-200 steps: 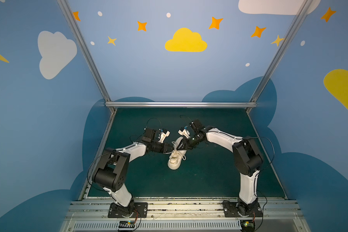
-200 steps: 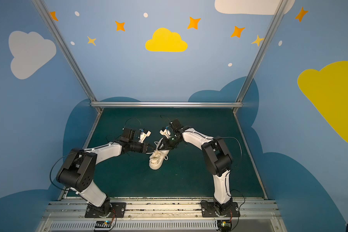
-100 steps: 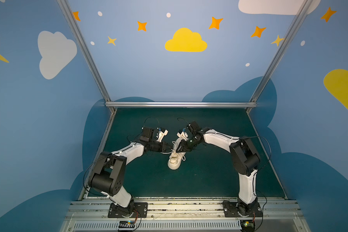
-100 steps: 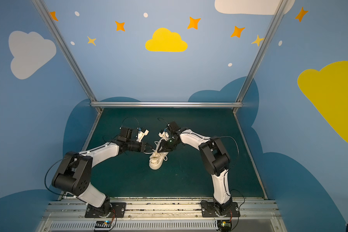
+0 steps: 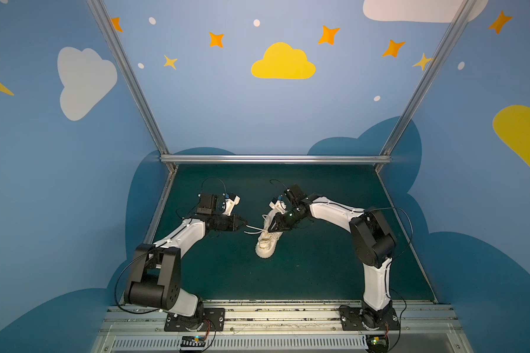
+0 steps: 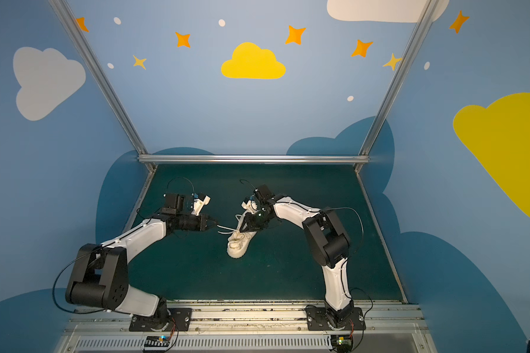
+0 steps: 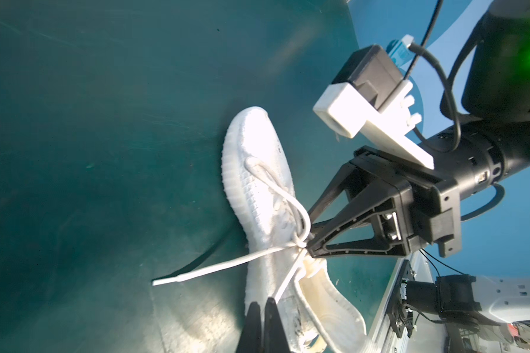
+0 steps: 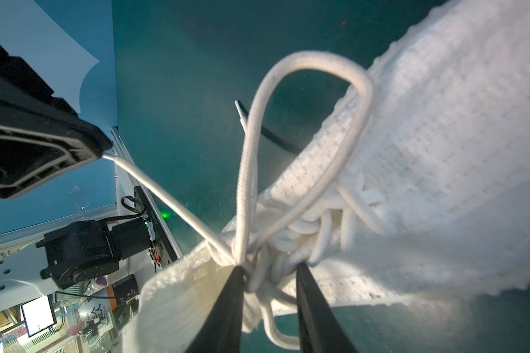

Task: Tie the shoes

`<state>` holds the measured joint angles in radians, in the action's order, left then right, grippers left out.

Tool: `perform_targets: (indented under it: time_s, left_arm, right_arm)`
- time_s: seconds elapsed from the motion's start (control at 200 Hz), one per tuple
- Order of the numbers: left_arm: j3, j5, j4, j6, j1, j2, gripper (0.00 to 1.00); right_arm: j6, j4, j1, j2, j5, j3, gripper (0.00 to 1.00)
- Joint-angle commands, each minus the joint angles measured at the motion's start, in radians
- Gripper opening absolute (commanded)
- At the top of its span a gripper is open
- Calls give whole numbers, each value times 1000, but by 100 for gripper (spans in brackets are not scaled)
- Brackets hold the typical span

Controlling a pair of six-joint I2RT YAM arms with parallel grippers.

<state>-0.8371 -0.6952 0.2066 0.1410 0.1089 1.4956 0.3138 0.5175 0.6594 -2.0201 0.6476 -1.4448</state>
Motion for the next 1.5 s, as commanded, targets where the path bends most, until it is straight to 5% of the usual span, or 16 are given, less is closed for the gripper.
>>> perform_targets:
  time_s: [0.0, 0.31, 0.375, 0.481, 0.706, 1.061, 1.492]
  left_arm:
    - [11, 24, 47, -31, -12, -16, 3]
    - [17, -4, 8, -2, -12, 16, 4]
    - [27, -20, -25, 18, 2, 23, 23]
    - [21, -14, -39, 28, 18, 18, 37]
    - [-47, 10, -5, 14, 61, 29, 56]
    - [-192, 120, -9, -10, 227, 222, 62]
    - [-300, 184, -45, 18, 277, 361, 62]
  right_arm:
    - [-5, 27, 5, -7, -16, -29, 30]
    - [-13, 35, 6, -9, 6, -35, 32]
    - [-12, 26, 5, -2, 17, -31, 35]
    - [0, 1, 2, 21, 35, -11, 39]
    - [22, -32, -26, 80, 40, 42, 42]
    - [-4, -29, -134, 213, 14, 186, 39]
    - [-25, -20, -152, 223, 21, 219, 33]
